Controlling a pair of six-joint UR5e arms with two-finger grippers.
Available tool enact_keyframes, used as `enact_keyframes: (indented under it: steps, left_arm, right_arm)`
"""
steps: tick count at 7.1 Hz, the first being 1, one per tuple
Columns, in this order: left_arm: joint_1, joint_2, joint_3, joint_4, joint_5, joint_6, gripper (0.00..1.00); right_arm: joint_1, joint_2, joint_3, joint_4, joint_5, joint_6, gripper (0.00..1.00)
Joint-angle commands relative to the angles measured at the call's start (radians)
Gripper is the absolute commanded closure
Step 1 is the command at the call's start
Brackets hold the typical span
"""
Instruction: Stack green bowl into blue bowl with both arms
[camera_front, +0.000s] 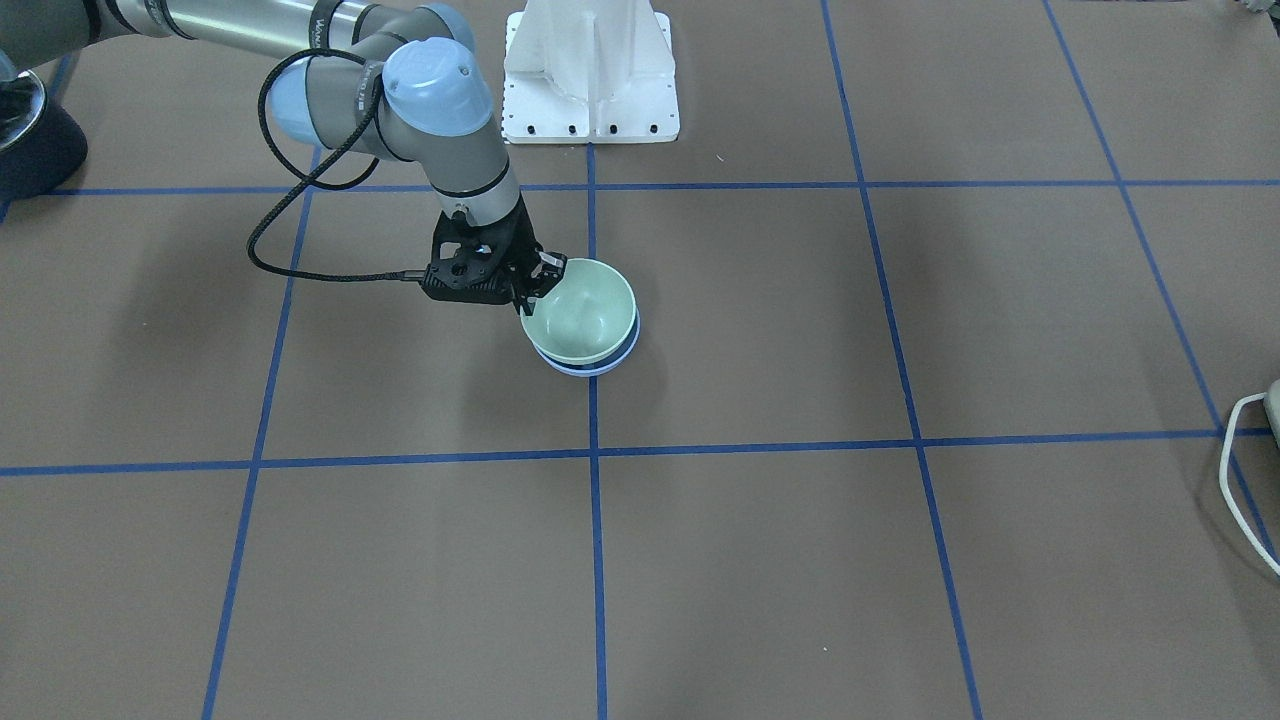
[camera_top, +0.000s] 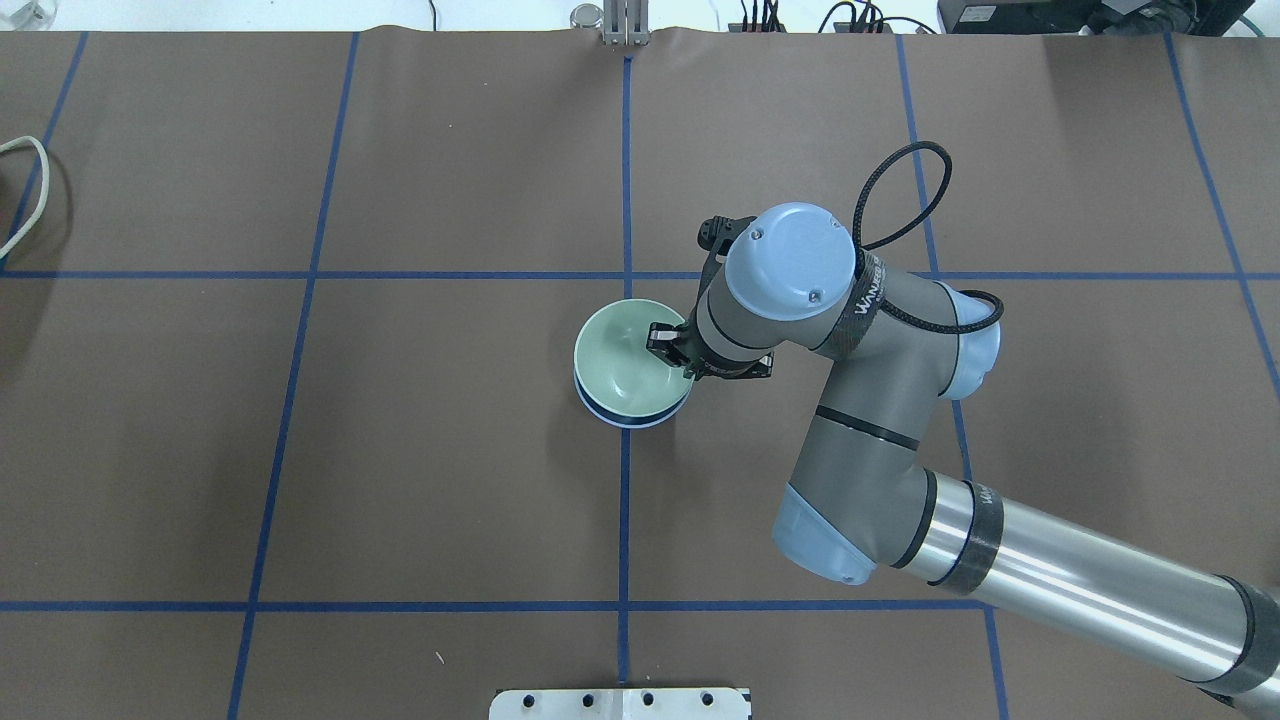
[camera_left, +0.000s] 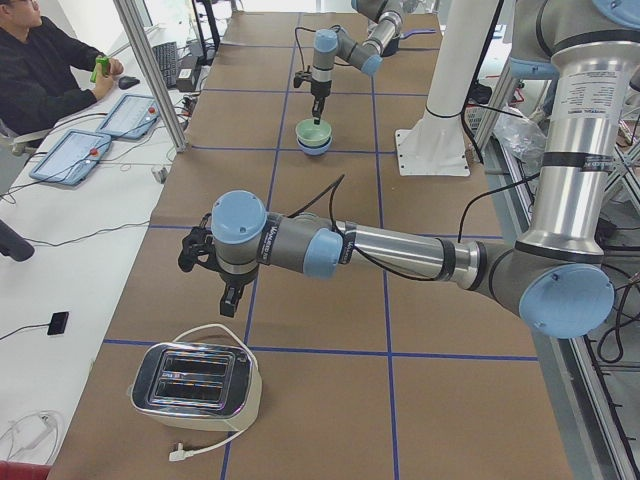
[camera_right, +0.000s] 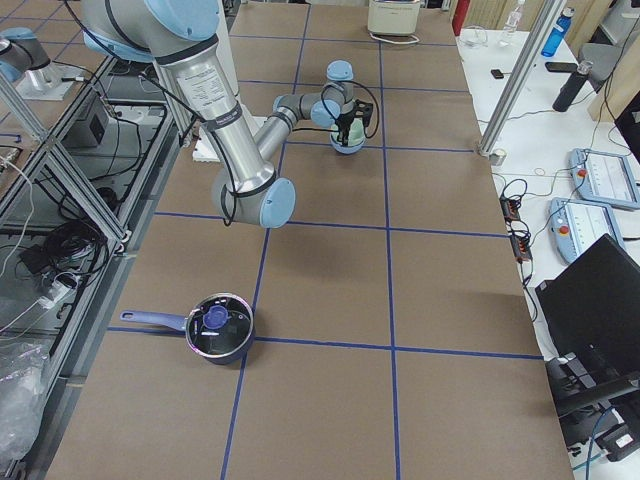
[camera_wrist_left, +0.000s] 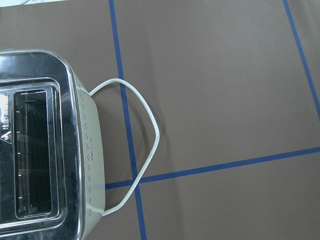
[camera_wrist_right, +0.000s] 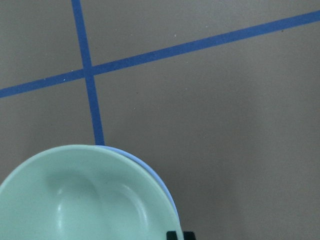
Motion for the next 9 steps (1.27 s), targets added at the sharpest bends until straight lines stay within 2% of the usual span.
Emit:
enact_keyframes:
  steps: [1, 4, 5, 6, 8, 9]
  left_arm:
    - [0.000, 0.000, 0.000, 0.001, 0.000, 0.000, 0.02]
    - [0.002, 0.000, 0.006, 0.001, 0.000, 0.000, 0.02]
    - [0.002, 0.000, 0.008, -0.001, 0.000, 0.000, 0.02]
    - [0.002, 0.000, 0.008, 0.001, 0.000, 0.000, 0.02]
    - [0.002, 0.000, 0.008, -0.001, -0.002, 0.000, 0.02]
    - [0.002, 0.002, 0.008, -0.001, -0.002, 0.002, 0.02]
  right_arm:
    - [-0.003, 0.000, -0.032, 0.062, 0.001, 0.012, 1.00]
    - [-0.002, -0.001, -0.029, 0.061, 0.012, -0.006, 1.00]
    - [0.000, -0.005, -0.029, 0.059, 0.010, -0.009, 0.24]
    - [0.000, -0.006, -0.022, 0.059, 0.006, -0.012, 0.00]
    - [0.020, -0.008, -0.020, 0.057, 0.010, -0.016, 0.00]
    - [0.061, -0.003, -0.019, 0.054, 0.041, -0.019, 0.00]
